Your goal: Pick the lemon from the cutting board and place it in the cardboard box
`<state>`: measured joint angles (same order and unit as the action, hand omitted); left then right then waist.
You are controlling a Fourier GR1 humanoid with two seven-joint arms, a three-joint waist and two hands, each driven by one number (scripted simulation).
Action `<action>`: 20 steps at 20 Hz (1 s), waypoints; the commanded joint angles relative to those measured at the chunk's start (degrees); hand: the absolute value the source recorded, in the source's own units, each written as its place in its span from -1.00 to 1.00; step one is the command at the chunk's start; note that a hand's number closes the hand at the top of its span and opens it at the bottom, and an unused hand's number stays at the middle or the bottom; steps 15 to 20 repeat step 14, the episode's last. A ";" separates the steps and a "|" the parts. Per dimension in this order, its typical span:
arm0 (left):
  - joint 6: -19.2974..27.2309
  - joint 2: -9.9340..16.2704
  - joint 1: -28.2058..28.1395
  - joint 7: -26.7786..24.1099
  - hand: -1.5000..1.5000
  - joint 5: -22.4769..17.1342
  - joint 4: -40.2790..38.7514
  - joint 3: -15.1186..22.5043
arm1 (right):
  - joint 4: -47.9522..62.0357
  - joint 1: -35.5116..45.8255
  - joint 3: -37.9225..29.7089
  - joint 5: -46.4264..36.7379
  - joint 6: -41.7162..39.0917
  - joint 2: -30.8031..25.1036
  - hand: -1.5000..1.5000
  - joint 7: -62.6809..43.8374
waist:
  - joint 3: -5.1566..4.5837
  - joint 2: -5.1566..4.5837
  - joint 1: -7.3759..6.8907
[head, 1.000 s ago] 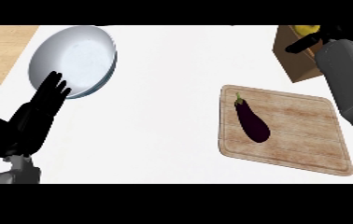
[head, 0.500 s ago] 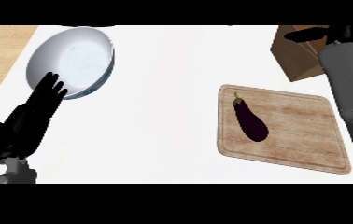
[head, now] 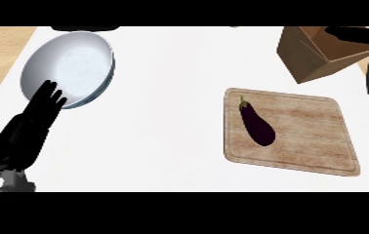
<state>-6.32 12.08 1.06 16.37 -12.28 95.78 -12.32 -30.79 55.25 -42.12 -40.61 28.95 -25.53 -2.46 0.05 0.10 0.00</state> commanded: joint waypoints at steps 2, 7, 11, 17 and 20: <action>-0.54 0.56 -1.44 0.33 0.00 -0.06 0.56 -0.84 | -9.85 -8.28 -0.93 7.12 -5.42 0.77 -1.00 1.98 | -0.07 0.26 0.71; -1.32 1.07 -0.30 -1.19 0.00 0.12 -1.37 -1.63 | -13.62 -13.46 -0.45 12.20 -14.17 -4.47 -1.00 3.59 | -0.05 0.00 0.24; -2.10 -0.56 -1.91 -0.90 0.00 -0.67 -0.07 -0.59 | -16.49 -16.98 0.67 15.01 -16.92 -6.68 -1.00 2.01 | -0.05 -0.05 -0.08; -0.12 -2.06 -0.64 -0.72 0.00 1.82 -0.36 1.07 | -19.63 -18.37 3.41 16.20 -15.88 -6.58 -1.00 0.23 | -0.05 -0.08 -0.11; -0.12 -2.06 -0.64 -0.72 0.00 1.82 -0.36 1.07 | -19.63 -18.37 3.41 16.20 -15.88 -6.58 -1.00 0.23 | -0.05 -0.08 -0.11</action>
